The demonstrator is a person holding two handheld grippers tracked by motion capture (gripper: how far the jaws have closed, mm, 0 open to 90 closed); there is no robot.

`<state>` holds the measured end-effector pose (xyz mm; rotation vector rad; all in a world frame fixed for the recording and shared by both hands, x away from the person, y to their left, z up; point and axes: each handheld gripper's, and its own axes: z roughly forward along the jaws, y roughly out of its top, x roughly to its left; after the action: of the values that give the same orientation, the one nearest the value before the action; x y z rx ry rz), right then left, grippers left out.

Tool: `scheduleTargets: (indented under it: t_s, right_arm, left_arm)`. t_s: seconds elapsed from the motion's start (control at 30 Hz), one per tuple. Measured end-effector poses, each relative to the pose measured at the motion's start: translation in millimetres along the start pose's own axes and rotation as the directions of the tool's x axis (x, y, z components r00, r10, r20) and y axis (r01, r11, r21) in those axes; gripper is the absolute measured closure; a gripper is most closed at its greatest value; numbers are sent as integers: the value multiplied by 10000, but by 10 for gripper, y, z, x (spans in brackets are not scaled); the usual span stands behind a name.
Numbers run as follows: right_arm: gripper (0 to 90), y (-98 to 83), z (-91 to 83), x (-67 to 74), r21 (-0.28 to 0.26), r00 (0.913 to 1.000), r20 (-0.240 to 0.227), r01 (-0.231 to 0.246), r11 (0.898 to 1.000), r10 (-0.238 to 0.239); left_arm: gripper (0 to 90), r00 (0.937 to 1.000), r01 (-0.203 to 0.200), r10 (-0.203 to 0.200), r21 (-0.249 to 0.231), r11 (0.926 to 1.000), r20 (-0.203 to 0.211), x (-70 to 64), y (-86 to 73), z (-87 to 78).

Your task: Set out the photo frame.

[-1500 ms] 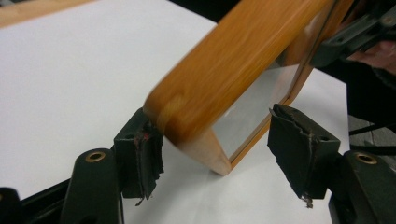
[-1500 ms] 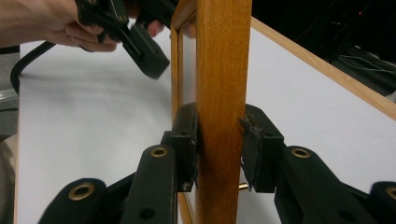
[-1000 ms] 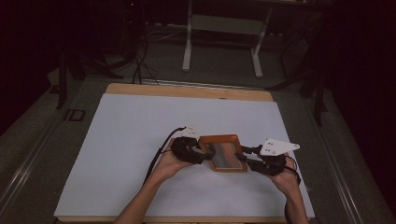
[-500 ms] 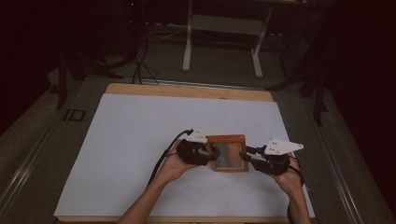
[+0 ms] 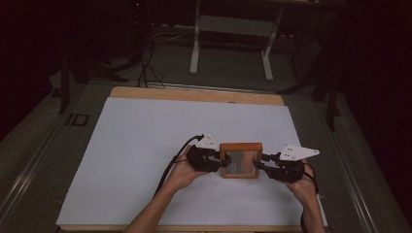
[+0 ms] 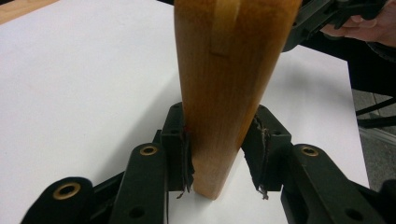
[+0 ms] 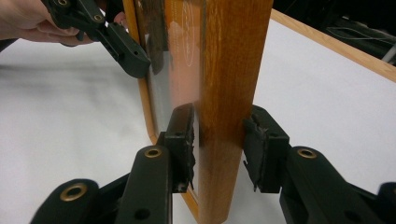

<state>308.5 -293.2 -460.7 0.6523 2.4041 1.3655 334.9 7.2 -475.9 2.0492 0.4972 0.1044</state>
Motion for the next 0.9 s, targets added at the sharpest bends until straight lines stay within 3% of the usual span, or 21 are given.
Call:
scheduleTargets:
  t_s: [0.33, 0.9]
  right_arm:
    - [649, 79, 93, 68, -124, 9998, -179, 79, 9999, -81]
    - [649, 226, 322, 257, -145, 9986, -488, 218, 9997, -225]
  left_arm:
    - [637, 9996, 264, -265, -203, 9994, -78, 14, -75, -168]
    - [631, 9972, 543, -538, 85, 9985, -520, 18, -188, -505]
